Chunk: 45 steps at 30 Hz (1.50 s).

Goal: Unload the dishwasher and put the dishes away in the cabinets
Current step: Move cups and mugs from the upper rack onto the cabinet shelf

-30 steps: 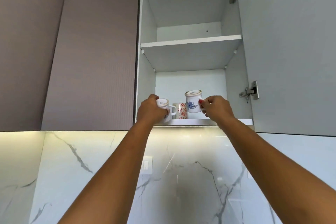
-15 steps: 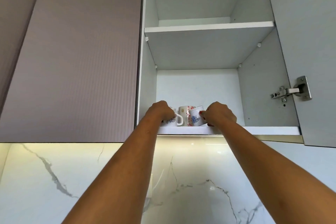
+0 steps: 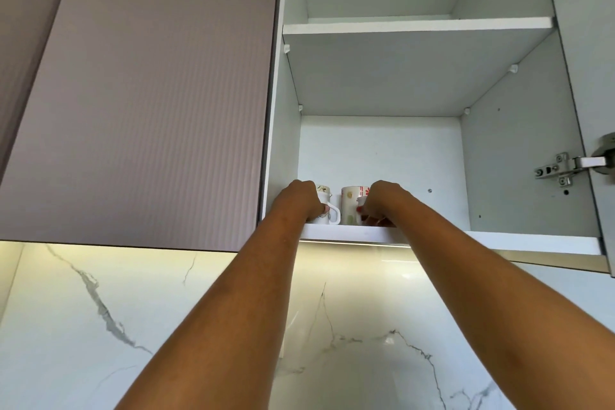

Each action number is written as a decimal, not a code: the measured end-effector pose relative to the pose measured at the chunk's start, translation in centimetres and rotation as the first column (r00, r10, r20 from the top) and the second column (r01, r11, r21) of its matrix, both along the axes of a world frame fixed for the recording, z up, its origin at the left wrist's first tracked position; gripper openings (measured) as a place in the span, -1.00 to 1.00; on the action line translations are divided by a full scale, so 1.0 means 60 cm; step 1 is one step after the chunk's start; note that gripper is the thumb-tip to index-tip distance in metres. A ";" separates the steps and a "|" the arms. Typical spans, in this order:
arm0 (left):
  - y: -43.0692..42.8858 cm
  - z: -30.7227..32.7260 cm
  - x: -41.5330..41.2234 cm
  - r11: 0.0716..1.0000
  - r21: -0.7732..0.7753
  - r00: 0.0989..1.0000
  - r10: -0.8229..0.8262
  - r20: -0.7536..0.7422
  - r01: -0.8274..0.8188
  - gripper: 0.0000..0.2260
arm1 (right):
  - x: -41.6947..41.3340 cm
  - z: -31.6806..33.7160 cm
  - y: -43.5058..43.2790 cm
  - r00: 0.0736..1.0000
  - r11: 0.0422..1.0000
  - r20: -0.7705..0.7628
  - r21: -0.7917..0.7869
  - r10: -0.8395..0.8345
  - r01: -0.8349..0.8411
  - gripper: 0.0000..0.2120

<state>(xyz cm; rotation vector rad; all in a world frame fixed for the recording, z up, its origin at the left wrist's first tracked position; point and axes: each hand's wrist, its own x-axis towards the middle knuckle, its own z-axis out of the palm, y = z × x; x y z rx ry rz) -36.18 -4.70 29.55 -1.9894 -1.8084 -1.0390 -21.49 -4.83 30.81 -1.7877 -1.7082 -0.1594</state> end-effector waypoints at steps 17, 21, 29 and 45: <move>0.024 -0.001 -0.006 0.991 0.035 0.957 0.131 -0.259 -0.126 -0.60 | 0.006 -0.007 0.004 0.889 0.992 0.442 -0.050 0.123 -0.113 -0.51; 0.021 -0.005 -0.005 0.991 0.026 0.959 0.136 -0.248 -0.134 -0.59 | 0.006 -0.009 0.011 0.870 0.991 0.475 -0.082 0.132 -0.106 -0.47; 0.010 -0.007 -0.005 0.995 -0.005 0.972 0.095 -0.215 -0.099 -0.61 | 0.003 -0.010 0.013 0.855 0.989 0.500 -0.112 0.137 -0.093 -0.47; 0.001 -0.008 -0.004 0.995 -0.071 0.980 0.058 -0.191 -0.073 -0.56 | 0.001 -0.008 0.009 0.813 0.988 0.563 -0.127 0.147 -0.091 -0.49</move>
